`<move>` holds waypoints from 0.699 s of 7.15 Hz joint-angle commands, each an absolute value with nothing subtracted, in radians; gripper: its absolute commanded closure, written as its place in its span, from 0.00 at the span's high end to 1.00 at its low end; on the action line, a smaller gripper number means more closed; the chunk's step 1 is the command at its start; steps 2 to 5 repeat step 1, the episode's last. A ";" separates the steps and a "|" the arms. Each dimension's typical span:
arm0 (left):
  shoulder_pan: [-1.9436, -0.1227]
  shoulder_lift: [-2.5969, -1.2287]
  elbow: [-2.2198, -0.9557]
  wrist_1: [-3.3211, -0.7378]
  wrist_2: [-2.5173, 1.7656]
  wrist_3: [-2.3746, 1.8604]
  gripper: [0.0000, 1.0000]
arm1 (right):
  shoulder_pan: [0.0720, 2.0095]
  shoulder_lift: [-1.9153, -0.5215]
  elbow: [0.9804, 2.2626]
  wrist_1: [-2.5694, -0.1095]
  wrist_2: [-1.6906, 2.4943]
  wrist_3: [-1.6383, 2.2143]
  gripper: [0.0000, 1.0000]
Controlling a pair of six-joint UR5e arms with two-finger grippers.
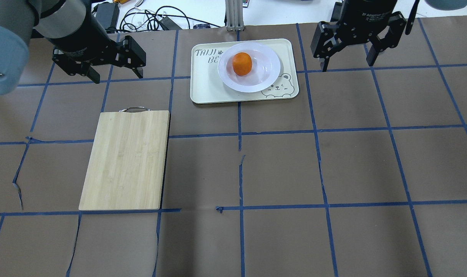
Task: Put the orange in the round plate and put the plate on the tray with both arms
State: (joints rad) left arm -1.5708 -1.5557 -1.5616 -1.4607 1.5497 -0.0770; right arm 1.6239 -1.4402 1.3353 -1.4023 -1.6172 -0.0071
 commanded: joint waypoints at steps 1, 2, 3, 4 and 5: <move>-1.571 -1.557 -1.557 -1.473 1.552 -0.078 1.00 | 1.615 -1.439 1.347 -1.410 -1.620 -0.011 1.00; -1.571 -1.557 -1.557 -1.473 1.552 -0.078 1.00 | 1.615 -1.439 1.347 -1.410 -1.620 -0.011 1.00; -1.571 -1.557 -1.557 -1.473 1.552 -0.078 1.00 | 1.615 -1.439 1.347 -1.410 -1.620 -0.011 1.00; -1.571 -1.557 -1.557 -1.473 1.552 -0.078 1.00 | 1.615 -1.439 1.347 -1.410 -1.620 -0.011 1.00; -1.571 -1.557 -1.557 -1.473 1.552 -0.078 1.00 | 1.615 -1.439 1.347 -1.410 -1.620 -0.011 1.00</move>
